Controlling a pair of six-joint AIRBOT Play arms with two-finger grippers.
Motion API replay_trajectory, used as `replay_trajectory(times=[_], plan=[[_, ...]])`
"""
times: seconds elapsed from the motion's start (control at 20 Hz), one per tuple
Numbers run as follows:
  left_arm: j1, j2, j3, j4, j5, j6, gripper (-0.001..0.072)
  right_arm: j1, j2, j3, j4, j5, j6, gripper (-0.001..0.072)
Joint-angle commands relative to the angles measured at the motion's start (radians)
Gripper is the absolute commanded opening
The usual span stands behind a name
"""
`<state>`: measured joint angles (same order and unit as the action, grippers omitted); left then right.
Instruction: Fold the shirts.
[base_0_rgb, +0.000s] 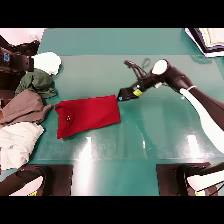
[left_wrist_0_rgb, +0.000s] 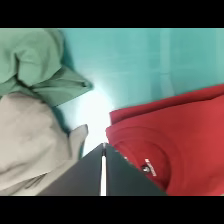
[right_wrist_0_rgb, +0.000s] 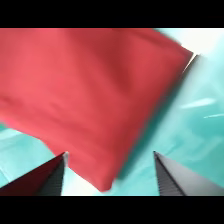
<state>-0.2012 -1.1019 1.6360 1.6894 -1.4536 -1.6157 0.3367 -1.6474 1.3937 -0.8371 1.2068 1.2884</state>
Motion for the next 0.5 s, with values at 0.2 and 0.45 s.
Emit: replay_trajectory(times=[0.2, 0.45], plan=[[0.000, -0.002, 0.000, -0.056, 0.024, 0.000, 0.0028, -0.023, -0.058, -0.211, 0.254, -0.169, -0.060, 0.0664], [0.000, -0.002, 0.000, -0.056, 0.023, 0.000, 0.0028, 0.085, -0.135, -0.204, 0.436, -0.233, -0.131, 0.0660]])
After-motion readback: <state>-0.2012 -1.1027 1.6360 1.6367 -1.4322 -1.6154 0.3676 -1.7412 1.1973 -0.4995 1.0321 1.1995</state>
